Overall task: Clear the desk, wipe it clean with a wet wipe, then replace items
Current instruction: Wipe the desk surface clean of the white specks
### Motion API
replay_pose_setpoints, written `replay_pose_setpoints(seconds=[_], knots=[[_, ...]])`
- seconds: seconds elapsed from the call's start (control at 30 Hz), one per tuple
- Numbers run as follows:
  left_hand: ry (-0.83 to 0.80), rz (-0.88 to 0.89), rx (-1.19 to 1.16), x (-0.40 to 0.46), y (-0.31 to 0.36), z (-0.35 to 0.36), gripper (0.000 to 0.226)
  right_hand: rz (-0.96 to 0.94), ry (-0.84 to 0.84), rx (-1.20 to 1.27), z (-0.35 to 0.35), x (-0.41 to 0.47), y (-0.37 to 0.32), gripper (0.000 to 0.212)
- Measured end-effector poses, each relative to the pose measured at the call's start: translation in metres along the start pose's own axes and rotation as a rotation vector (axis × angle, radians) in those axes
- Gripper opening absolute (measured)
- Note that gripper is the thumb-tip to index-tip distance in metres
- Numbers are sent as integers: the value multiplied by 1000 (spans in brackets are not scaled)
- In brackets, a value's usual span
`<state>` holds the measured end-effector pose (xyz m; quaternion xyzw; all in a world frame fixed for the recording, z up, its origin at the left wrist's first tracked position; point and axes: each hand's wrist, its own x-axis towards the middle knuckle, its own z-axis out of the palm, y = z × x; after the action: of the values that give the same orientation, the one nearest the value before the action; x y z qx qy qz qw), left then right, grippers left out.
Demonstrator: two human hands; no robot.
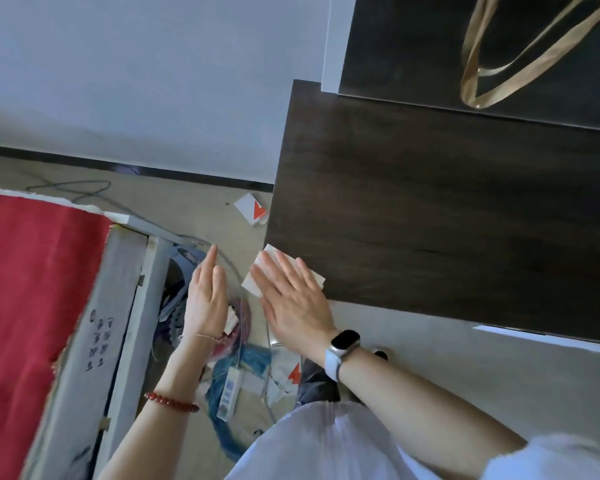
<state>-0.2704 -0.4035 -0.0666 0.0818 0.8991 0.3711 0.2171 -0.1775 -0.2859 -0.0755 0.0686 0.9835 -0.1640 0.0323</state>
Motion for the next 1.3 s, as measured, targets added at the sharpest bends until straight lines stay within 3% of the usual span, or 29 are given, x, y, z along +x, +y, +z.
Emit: replay_pose_setpoints(seconds=[0.1,0.27,0.4,0.47,0.57,0.7,0.8,0.83,0.93,1.0,1.2,1.3], knots=[[11,-43,4,-3,-4,-6,43,-109,-61,-50,-10,15,30,51],[15,8,21,-7,6,-1,44,223,13,22,-21,78,47,50],[24,46,9,0,20,4,44,-53,15,-38,2,2,11,46],[47,58,41,4,28,9,45,-41,18,-93,1,-34,29,47],[44,173,250,6,46,29,47,200,66,-120,-13,-77,80,49],[-93,378,532,-9,70,71,54,716,167,-94,-31,-122,143,50],[-127,399,681,-11,64,87,57,958,291,-40,-31,-105,135,51],[-114,403,702,-10,60,88,57,911,312,-35,-26,-93,121,50],[-99,404,723,-10,59,86,58,542,208,3,-11,-69,71,49],[-95,394,723,-11,62,87,60,419,164,23,-12,-72,71,48],[-44,285,620,-19,90,98,45,696,174,-36,-36,-138,161,49],[-45,315,582,-31,114,119,48,806,166,-39,-47,-169,203,50]])
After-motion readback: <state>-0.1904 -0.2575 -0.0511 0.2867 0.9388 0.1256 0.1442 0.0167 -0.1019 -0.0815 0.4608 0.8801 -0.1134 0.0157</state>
